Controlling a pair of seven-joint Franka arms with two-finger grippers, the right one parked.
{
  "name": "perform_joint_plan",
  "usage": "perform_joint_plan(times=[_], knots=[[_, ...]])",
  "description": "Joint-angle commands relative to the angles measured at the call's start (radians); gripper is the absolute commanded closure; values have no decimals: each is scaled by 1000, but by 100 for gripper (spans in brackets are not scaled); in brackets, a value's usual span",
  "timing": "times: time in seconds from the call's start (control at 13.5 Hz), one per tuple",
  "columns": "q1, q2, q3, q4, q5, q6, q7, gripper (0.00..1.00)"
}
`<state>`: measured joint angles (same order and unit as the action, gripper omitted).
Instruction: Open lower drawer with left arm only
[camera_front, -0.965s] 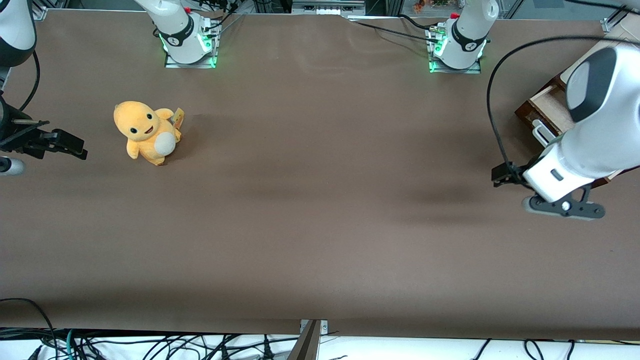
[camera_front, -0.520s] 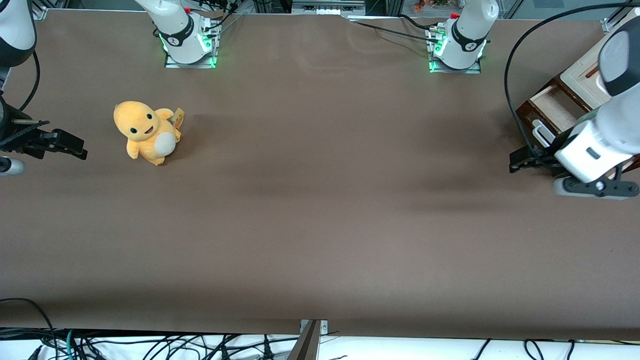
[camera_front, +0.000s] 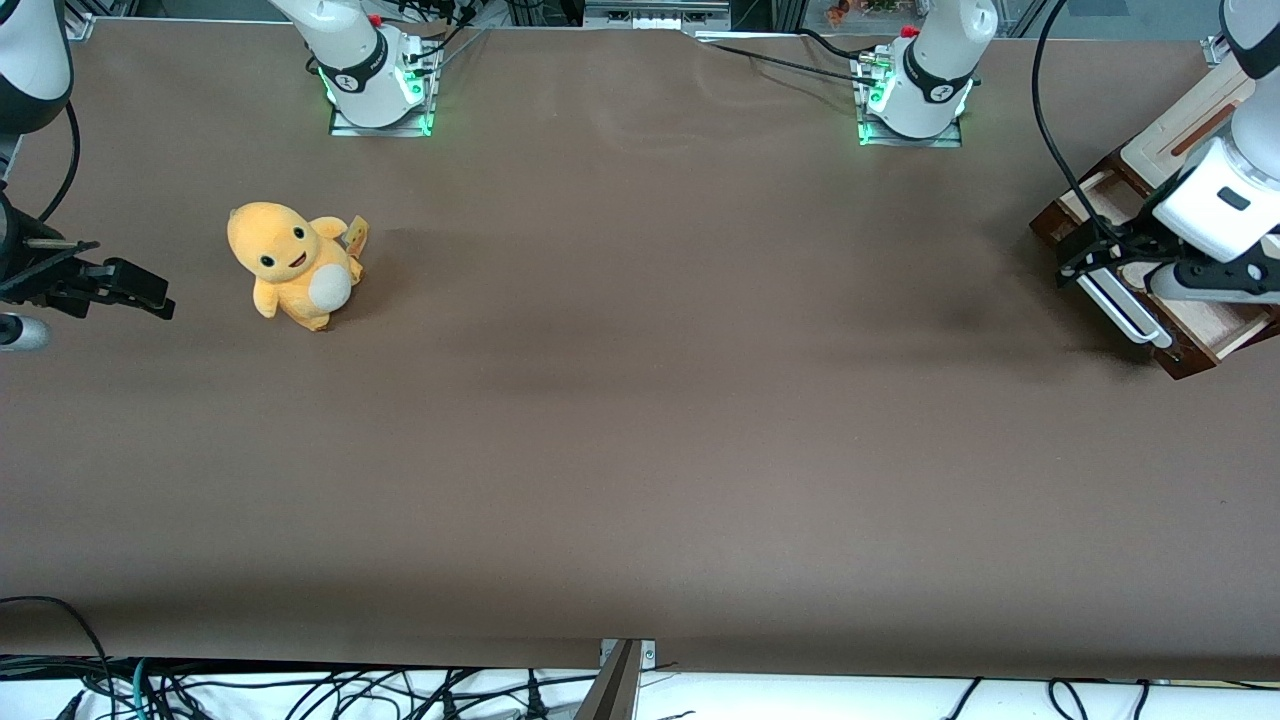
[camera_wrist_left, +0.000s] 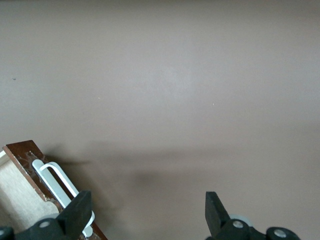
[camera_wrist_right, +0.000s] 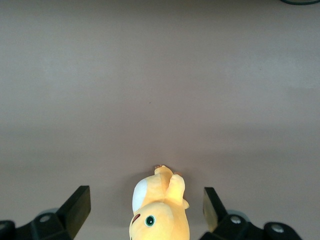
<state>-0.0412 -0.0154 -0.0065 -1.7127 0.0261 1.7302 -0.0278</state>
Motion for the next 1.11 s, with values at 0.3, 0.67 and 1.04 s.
perform_joint_plan(times=[0.3,0.67,1.04], knots=[[43,-9,-53,-32,-15,22,26,0],[37,11,-55,4,-11,-15,26,0],[38,11,-55,10,-11,-15,25,0]])
